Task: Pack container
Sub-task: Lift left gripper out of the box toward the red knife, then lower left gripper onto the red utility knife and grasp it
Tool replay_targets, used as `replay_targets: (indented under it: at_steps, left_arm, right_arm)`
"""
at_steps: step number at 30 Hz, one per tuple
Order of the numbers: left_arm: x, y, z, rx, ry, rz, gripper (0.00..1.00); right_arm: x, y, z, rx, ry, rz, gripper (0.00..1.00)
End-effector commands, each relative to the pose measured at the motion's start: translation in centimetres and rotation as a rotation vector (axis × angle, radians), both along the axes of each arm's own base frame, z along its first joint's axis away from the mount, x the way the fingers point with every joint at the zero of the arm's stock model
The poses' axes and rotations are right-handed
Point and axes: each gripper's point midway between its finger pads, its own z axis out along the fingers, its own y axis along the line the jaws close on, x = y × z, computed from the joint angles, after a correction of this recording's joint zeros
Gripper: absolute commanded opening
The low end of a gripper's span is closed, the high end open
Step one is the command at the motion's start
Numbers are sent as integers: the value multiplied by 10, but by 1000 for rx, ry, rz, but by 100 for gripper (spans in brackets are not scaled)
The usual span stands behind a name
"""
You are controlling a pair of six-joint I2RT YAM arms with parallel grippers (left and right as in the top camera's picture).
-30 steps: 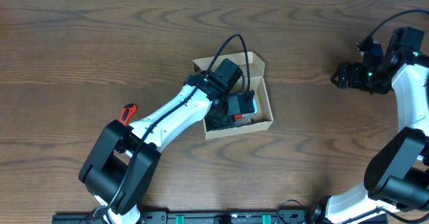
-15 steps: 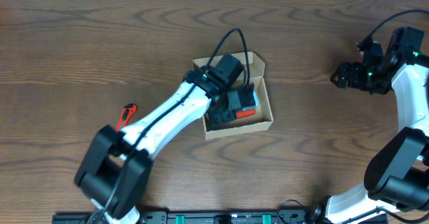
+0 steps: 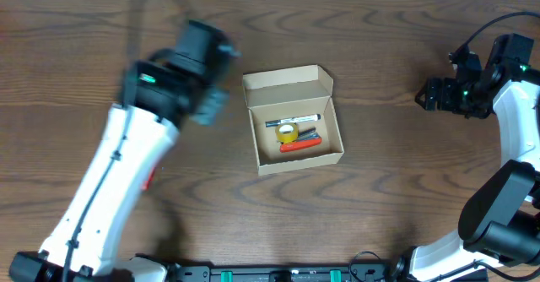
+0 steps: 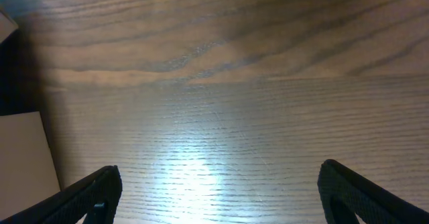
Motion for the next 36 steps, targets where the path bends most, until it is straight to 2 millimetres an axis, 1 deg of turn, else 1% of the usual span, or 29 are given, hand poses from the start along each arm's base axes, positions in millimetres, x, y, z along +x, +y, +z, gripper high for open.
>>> replay_targets:
  at_steps: [1,3,5,8,10,11,13,16,19,27,31,34,36]
  left_arm:
    - [-17,37,-27,-72,111,186,70]
    - [-29,55,-41,-75,151,218,69]
    - [-40,69,-52,-86,154,264,69]
    - [-53,77,-69,-174,124,333,69]
    - [-61,80,-85,-229,119,354,72]
    - [-64,85,-93,-232,117,374,72]
    - [-64,90,-109,-243,111,397,82]
    - [-63,90,-132,-257,125,395,86]
    - [-62,89,-151,-248,155,378,86]
    - [-55,90,-187,-217,240,309,87]
    - [-49,90,-199,-209,252,283,93]
    - [-43,91,-210,-201,260,257,93]
    - [-43,91,-215,-197,272,242,93]
  right_arm:
    - [1,5,-1,12,-6,20,86]
    - [1,6,0,16,-7,21,87]
    - [1,7,0,18,-8,22,87]
    - [1,7,0,19,-8,22,86]
    - [1,7,0,21,-8,23,86]
    - [2,8,0,28,-11,25,86]
    - [2,9,1,35,-15,27,86]
    - [2,9,1,34,-14,28,86]
    - [2,9,1,34,-15,28,86]
    - [3,9,1,34,-17,27,86]
    - [2,9,1,34,-16,27,86]
    - [2,10,1,35,-13,27,86]
    - [2,10,1,35,-12,28,86]
